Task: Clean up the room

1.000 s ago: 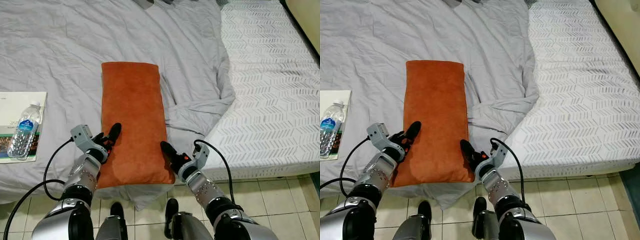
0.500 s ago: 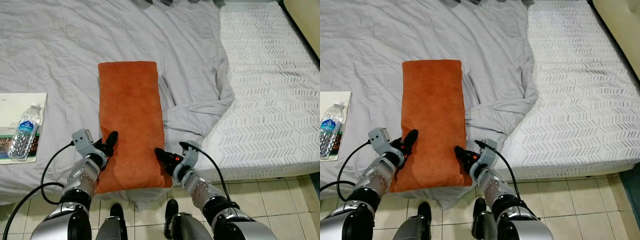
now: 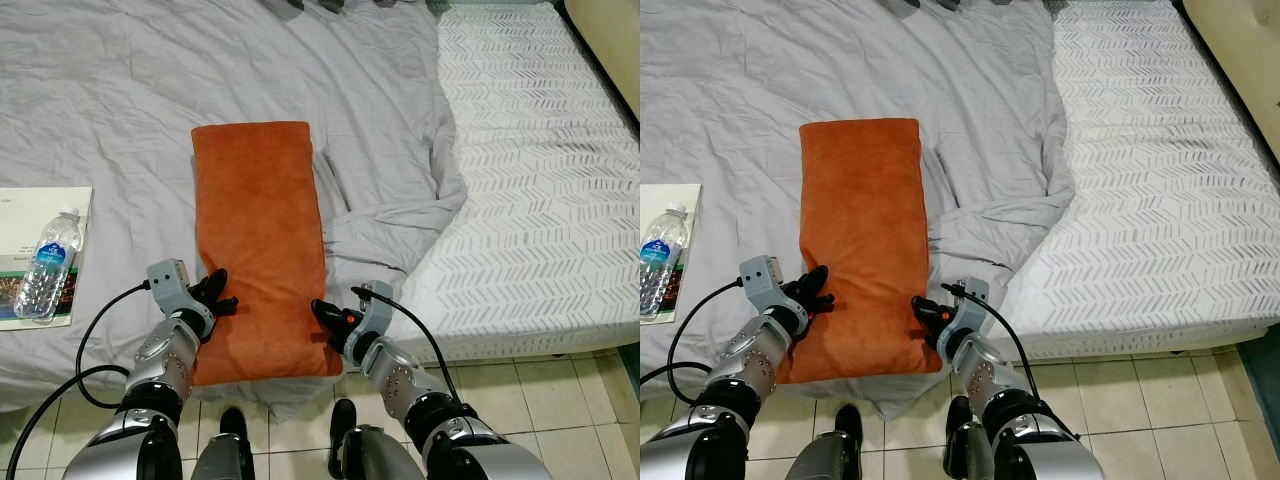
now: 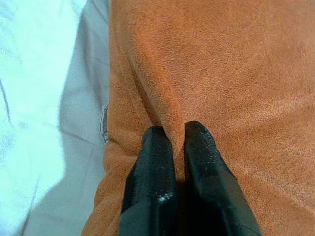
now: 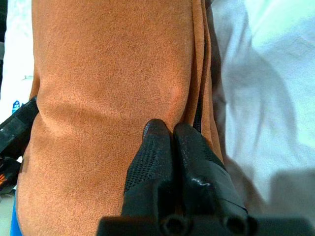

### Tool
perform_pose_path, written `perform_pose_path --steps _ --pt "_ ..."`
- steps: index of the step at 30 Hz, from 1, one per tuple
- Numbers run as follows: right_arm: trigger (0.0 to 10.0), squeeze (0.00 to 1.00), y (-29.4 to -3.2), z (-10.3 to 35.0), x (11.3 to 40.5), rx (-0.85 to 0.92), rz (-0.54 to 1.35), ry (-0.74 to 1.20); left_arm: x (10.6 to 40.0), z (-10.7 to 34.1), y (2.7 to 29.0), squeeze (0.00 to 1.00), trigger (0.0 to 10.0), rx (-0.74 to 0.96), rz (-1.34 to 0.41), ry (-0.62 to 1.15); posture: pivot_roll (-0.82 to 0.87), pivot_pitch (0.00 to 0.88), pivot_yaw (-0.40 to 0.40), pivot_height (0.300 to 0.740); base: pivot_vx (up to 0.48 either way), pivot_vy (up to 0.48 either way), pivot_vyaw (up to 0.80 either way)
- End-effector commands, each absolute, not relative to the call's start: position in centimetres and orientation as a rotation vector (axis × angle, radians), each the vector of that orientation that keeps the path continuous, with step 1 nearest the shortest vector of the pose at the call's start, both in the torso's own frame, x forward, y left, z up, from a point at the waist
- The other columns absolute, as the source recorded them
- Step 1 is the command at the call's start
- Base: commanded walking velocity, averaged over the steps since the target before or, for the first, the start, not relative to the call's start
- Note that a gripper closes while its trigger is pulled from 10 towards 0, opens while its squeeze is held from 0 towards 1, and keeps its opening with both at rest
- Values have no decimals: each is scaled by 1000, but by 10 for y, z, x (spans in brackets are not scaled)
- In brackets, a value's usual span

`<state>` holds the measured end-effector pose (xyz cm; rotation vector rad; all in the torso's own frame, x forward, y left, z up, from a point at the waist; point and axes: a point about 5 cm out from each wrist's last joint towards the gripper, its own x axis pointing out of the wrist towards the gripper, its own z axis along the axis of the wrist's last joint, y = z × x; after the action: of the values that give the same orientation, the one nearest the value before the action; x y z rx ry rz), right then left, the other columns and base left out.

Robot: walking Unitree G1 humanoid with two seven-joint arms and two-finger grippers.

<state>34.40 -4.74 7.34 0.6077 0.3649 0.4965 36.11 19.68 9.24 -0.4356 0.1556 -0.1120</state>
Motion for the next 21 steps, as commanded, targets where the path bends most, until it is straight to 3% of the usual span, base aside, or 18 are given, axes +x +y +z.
perform_pose_path --steps 1,9,12,14,18,21 --pt "0 0 37 59 299 774 629 521 342 55 182 0 0 -421 -140 321 78 451 -114 740 0 0 0" --pt "0 0 21 80 322 690 585 395 355 85 182 0 0 -258 -216 191 89 380 -108 740 0 0 0" --pt "0 0 -8 102 345 632 525 249 365 114 180 0 0 -155 -266 76 100 253 -105 740 0 0 0" --pt "0 0 -8 102 345 632 525 249 365 114 180 0 0 -155 -266 76 100 253 -105 740 0 0 0" --pt "0 0 -58 145 365 546 433 0 373 155 181 0 0 -79 -306 -65 102 123 -92 740 0 0 0" --pt "0 0 -69 161 366 519 402 -83 375 163 181 0 0 -70 -310 -93 96 94 -84 740 0 0 0"
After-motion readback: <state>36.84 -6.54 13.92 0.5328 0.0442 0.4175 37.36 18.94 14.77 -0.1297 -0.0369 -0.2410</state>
